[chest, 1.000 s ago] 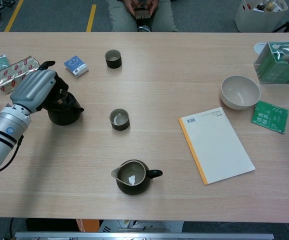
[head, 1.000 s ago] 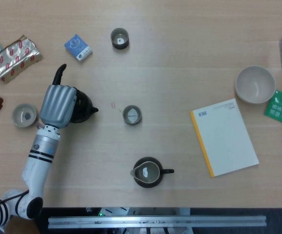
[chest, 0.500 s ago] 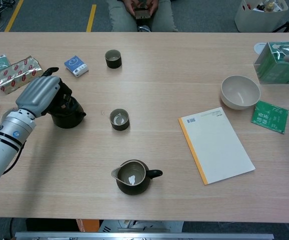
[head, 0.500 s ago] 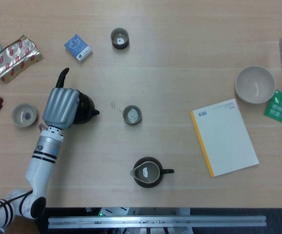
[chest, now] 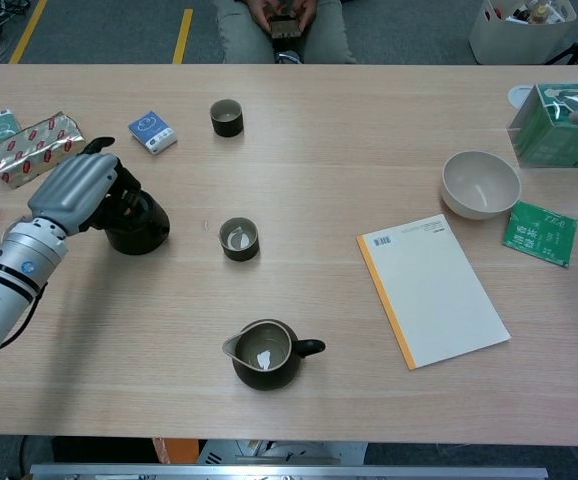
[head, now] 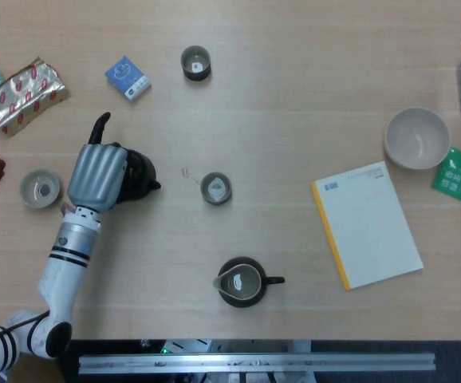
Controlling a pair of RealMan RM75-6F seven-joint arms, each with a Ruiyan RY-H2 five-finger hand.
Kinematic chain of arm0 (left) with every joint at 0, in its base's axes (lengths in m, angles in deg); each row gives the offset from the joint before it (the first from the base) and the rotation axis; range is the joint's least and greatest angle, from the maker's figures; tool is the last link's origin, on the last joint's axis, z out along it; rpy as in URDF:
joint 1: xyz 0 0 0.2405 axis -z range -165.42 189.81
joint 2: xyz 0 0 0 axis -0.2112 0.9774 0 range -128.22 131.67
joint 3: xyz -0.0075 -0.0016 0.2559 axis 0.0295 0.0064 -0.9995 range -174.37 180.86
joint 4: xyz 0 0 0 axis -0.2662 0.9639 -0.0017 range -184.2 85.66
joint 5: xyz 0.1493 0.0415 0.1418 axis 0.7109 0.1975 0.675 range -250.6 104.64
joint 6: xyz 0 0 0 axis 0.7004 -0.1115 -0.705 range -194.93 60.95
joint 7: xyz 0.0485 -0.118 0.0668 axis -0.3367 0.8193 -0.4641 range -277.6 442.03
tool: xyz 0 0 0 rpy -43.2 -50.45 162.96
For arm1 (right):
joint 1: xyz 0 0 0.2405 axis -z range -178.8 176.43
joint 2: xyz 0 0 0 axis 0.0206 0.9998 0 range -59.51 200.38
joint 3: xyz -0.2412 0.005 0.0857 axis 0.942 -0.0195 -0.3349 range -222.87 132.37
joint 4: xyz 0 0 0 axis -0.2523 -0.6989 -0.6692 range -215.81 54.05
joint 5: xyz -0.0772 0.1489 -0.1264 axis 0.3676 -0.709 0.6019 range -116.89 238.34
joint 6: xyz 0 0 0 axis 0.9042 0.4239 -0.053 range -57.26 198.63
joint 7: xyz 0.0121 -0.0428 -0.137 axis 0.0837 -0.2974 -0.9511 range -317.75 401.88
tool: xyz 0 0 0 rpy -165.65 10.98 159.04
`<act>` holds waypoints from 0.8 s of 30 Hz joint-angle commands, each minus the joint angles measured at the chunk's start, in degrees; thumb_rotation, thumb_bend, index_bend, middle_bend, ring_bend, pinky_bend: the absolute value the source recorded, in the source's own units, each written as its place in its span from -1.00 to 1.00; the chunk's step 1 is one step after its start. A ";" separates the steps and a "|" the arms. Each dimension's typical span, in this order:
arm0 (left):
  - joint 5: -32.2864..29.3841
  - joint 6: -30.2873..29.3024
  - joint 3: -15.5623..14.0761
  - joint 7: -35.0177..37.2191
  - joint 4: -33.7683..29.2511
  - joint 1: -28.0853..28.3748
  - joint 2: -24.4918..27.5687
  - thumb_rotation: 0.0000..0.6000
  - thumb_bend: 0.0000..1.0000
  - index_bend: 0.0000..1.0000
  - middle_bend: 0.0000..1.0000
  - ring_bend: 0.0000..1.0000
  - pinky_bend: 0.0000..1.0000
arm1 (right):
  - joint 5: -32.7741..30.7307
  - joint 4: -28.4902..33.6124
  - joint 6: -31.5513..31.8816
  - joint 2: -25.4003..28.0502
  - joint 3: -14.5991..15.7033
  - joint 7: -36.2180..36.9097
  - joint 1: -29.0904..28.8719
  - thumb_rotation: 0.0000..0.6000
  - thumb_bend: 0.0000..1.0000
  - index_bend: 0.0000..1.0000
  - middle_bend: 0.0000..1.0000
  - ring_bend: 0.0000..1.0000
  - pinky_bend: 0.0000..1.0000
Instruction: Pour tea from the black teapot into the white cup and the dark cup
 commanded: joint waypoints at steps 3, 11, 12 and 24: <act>-1.41 1.40 0.35 -2.08 -2.26 0.16 1.39 1.00 -0.39 0.35 0.46 0.06 -0.93 | -0.03 -0.01 0.18 0.04 -0.06 0.10 0.07 1.00 -0.61 -0.87 -0.71 -0.94 -0.92; -4.73 4.06 1.24 -4.73 -6.22 0.52 3.36 0.97 -0.39 0.23 0.38 -0.02 -0.93 | -0.17 -0.10 0.24 0.05 -0.06 0.22 0.18 1.00 -0.61 -0.87 -0.71 -0.95 -0.92; -5.17 4.44 1.28 -5.08 -6.80 0.57 3.68 0.94 -0.39 0.21 0.37 -0.03 -0.93 | -0.19 -0.12 0.24 0.04 -0.06 0.23 0.18 1.00 -0.61 -0.87 -0.71 -0.95 -0.92; -9.45 6.99 2.32 -8.17 -12.90 1.43 6.89 0.73 -0.39 -0.02 0.18 -0.22 -0.93 | -0.34 -0.34 0.20 -0.10 -0.16 0.36 0.17 1.00 -0.61 -0.87 -0.71 -0.95 -0.92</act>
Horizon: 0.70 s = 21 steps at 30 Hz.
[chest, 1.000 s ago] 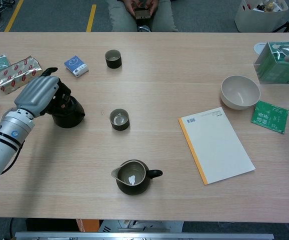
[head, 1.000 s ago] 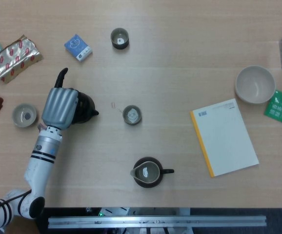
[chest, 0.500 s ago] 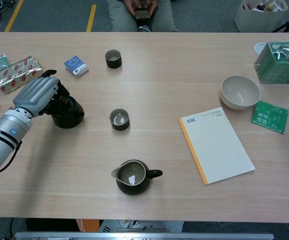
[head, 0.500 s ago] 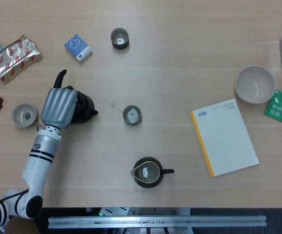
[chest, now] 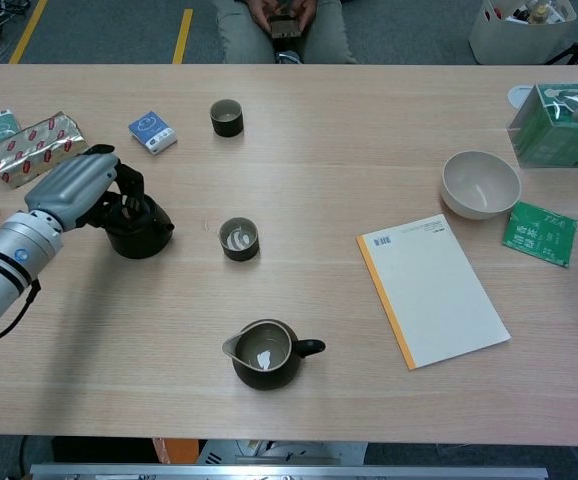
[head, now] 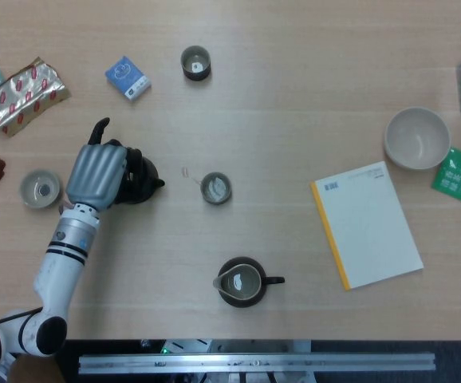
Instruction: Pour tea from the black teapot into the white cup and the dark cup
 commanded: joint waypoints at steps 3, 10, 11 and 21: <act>-1.49 0.97 0.35 -0.59 -1.76 0.43 1.20 0.69 -0.39 -0.07 0.12 -0.26 -0.93 | -0.05 -0.08 -0.06 0.00 -0.03 0.13 -0.03 1.00 -0.61 -0.87 -0.71 -0.94 -0.92; -4.13 2.48 0.55 -2.33 -5.99 1.12 4.02 0.63 -0.39 -0.25 -0.09 -0.43 -0.93 | 0.01 -0.08 0.11 0.00 -0.15 0.27 -0.04 1.00 -0.61 -0.87 -0.71 -0.94 -0.92; -4.41 2.60 0.58 -2.52 -6.49 1.22 4.36 0.62 -0.39 -0.28 -0.12 -0.46 -0.93 | 0.03 -0.08 0.18 0.01 -0.17 0.29 -0.03 1.00 -0.61 -0.87 -0.71 -0.94 -0.92; -4.61 2.61 0.44 -1.94 -10.37 1.76 7.07 0.61 -0.39 -0.55 -0.41 -0.65 -0.93 | 0.00 -0.12 0.93 0.14 -0.42 0.82 0.25 1.00 -0.61 -0.87 -0.71 -0.94 -0.92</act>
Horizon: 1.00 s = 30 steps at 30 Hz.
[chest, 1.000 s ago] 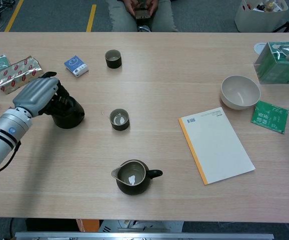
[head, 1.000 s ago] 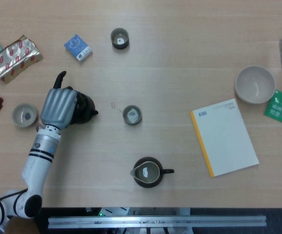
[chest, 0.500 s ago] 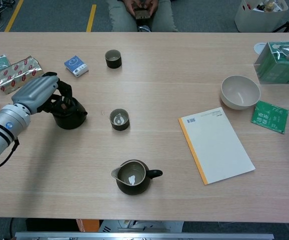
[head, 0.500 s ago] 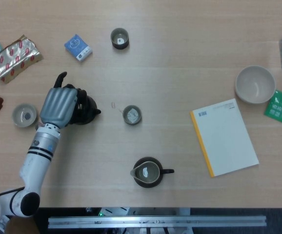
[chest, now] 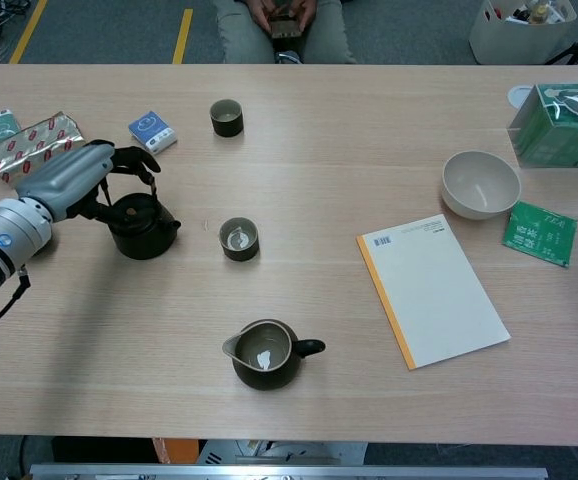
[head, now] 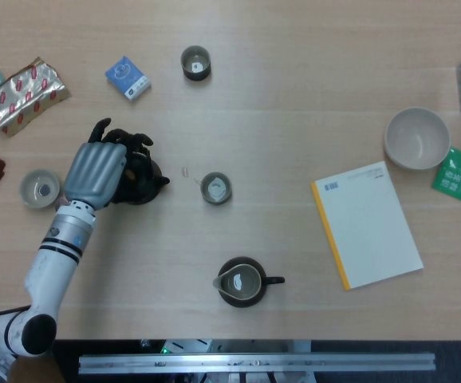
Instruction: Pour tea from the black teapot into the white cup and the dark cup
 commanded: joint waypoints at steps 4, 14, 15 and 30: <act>1.86 -1.69 -0.03 1.83 -1.60 -0.26 1.13 0.61 -0.39 -0.58 -0.46 -0.67 -0.93 | 0.00 -0.05 0.66 0.14 -0.18 0.42 0.27 1.00 -0.61 -0.87 -0.71 -0.94 -0.92; 10.26 -9.51 -1.43 5.66 -3.65 -3.20 4.70 0.77 -0.39 -0.58 -0.47 -0.68 -0.93 | -0.86 -0.78 2.41 0.40 -0.60 1.45 1.43 1.00 -0.61 -0.87 -0.71 -0.95 -0.92; 11.08 -10.52 -1.60 5.98 -3.69 -3.64 5.01 0.83 -0.39 -0.57 -0.47 -0.68 -0.93 | -1.02 -0.84 2.58 0.39 -0.56 1.54 1.65 1.00 -0.61 -0.87 -0.71 -0.95 -0.92; 23.57 -28.74 -7.07 6.14 -2.20 -13.94 10.77 1.00 -0.39 -0.54 -0.47 -0.68 -0.93 | 1.48 -2.58 11.25 -0.70 1.34 3.43 7.87 1.00 -0.61 -0.87 -0.71 -0.94 -0.92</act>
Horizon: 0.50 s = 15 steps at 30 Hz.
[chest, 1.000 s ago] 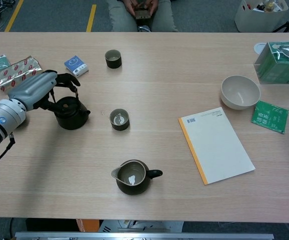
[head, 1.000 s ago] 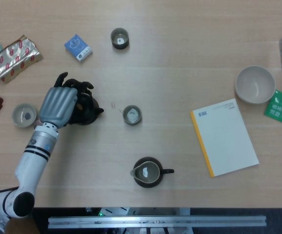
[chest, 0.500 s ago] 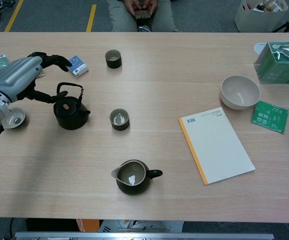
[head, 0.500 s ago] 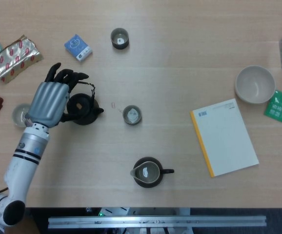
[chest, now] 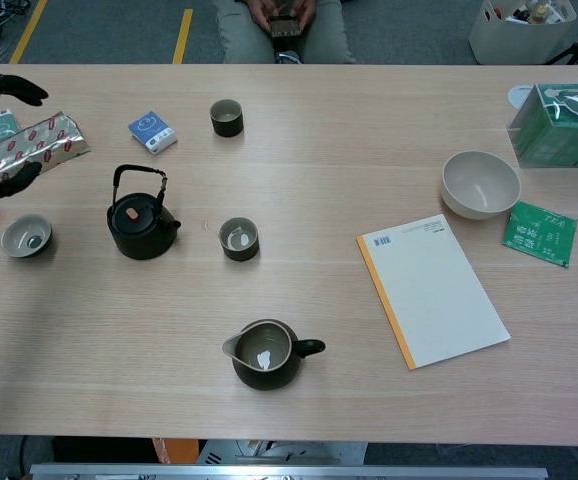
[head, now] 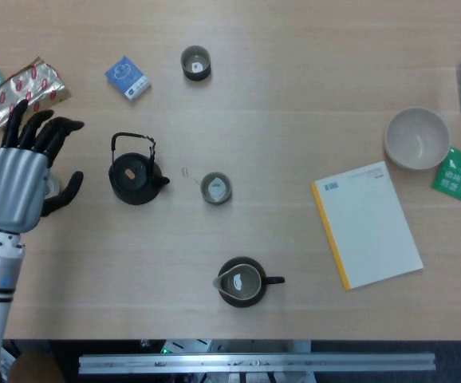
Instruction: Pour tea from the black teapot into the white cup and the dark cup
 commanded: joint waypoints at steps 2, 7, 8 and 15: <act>2.05 -3.63 -2.33 -0.50 -0.39 -3.54 2.36 1.00 -0.39 -0.53 -0.47 -0.68 -0.93 | 1.65 -0.81 2.58 -0.28 0.77 0.87 1.76 1.00 -0.61 -0.87 -0.71 -0.94 -0.92; 3.91 -6.31 -3.89 -1.24 -1.21 -6.18 3.88 1.00 -0.39 -0.52 -0.47 -0.68 -0.93 | 3.70 -1.73 5.48 -0.62 1.26 1.43 3.34 1.00 -0.61 -0.87 -0.70 -0.94 -0.92; 4.23 -6.70 -4.30 -1.43 -1.47 -6.77 4.17 1.00 -0.39 -0.52 -0.47 -0.68 -0.93 | 4.07 -2.02 6.10 -0.85 1.25 1.71 3.63 1.00 -0.61 -0.87 -0.70 -0.95 -0.92; 3.83 -7.23 -4.78 -1.99 -3.03 -8.91 5.19 1.00 -0.39 -0.52 -0.47 -0.68 -0.93 | 5.26 -2.29 7.57 -1.37 1.31 0.96 4.60 1.00 -0.61 -0.87 -0.69 -0.94 -0.92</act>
